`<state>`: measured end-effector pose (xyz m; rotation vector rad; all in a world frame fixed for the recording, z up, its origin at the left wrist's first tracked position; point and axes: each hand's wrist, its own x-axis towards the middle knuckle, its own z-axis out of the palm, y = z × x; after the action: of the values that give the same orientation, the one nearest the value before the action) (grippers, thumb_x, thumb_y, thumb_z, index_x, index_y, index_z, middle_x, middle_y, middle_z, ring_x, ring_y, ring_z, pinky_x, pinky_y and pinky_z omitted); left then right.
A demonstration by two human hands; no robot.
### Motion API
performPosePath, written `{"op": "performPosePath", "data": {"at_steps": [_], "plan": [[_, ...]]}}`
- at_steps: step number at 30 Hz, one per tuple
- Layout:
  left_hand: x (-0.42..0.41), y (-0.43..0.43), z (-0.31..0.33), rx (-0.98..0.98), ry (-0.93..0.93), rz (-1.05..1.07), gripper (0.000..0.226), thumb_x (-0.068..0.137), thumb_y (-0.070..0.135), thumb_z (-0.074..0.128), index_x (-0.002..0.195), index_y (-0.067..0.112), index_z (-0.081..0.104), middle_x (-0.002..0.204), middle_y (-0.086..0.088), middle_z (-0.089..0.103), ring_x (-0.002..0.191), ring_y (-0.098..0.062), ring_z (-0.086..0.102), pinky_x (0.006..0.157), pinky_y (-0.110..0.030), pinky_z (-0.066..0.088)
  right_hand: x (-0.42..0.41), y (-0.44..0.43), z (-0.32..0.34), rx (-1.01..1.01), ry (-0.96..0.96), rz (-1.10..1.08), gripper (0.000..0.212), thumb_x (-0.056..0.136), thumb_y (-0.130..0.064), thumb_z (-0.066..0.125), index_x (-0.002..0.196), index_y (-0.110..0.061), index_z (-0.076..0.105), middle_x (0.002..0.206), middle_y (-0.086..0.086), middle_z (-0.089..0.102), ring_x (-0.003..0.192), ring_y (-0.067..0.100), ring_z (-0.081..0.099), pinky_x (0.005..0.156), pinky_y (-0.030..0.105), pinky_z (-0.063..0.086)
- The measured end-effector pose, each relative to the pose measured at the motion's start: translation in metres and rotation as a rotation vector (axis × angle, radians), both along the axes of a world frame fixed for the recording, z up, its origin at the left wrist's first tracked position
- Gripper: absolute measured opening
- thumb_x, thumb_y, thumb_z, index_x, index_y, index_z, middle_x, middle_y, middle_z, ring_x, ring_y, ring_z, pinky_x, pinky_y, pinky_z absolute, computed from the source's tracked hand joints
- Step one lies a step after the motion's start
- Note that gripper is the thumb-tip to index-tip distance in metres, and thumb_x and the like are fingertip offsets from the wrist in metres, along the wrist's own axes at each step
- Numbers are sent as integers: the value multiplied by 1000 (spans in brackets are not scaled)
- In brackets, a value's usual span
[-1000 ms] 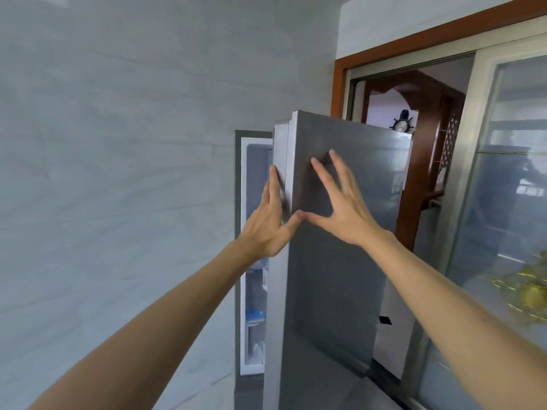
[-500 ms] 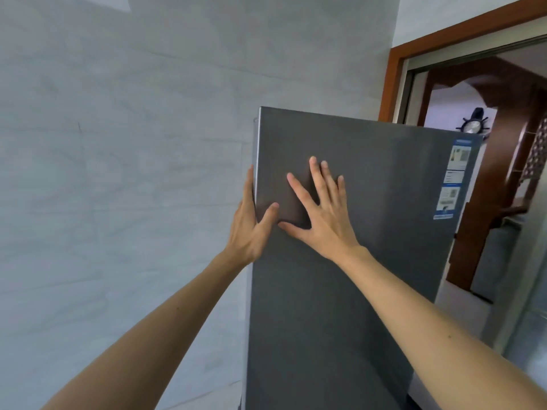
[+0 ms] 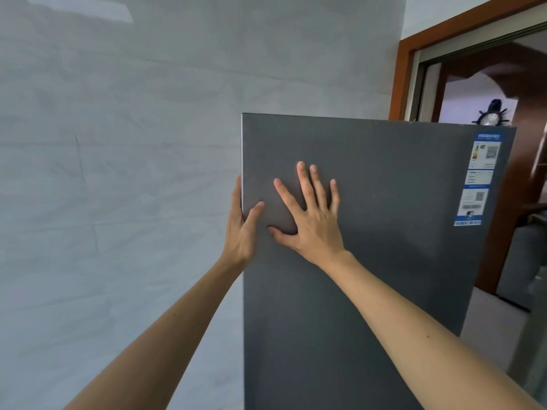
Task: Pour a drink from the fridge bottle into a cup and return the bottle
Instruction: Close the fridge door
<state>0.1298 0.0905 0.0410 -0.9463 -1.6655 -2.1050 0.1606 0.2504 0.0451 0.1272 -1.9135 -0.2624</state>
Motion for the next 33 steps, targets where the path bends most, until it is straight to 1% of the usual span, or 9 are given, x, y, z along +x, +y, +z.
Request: {"op": "performPosePath", "data": {"at_steps": [7,11,16,22,26,33], "plan": [[-42,5,2,-4,-10,-35,63,95,22,50,155,27,30,149,3,51,136,-16,50,115,-50,38,-36,0,-1,2,34,-40,83,83,-67,53,154,-30,31,163,15,15,152,32,10,118,61,8],[-63,8,2,-13,-11,-57,63,94,22,50,154,26,30,148,4,52,135,-15,51,115,-48,38,-56,2,-2,3,58,-59,82,83,-67,54,153,-30,33,163,15,17,152,32,12,118,62,10],[-85,14,2,-16,-5,-70,63,94,18,49,154,22,31,148,0,52,135,-18,51,115,-49,38,-74,6,-3,23,78,-92,82,83,-66,55,153,-29,33,162,16,18,151,33,14,117,63,12],[-106,21,2,-10,-31,-99,65,93,16,48,155,21,30,147,-1,53,134,-17,52,115,-46,39,-92,10,-4,33,90,-125,80,85,-67,50,154,-29,33,162,16,20,151,32,14,117,63,12],[-117,24,1,-24,-29,-106,65,94,17,48,155,21,29,149,-1,51,137,-20,49,117,-50,35,-102,13,-5,40,88,-152,80,86,-68,48,154,-29,31,162,16,18,151,31,12,118,62,10],[-131,26,-4,-23,-6,-133,66,94,17,50,156,18,27,152,-5,47,141,-24,45,118,-53,32,-108,15,-6,40,139,-140,80,82,-66,53,152,-29,37,160,16,25,150,31,18,117,62,13]]}}
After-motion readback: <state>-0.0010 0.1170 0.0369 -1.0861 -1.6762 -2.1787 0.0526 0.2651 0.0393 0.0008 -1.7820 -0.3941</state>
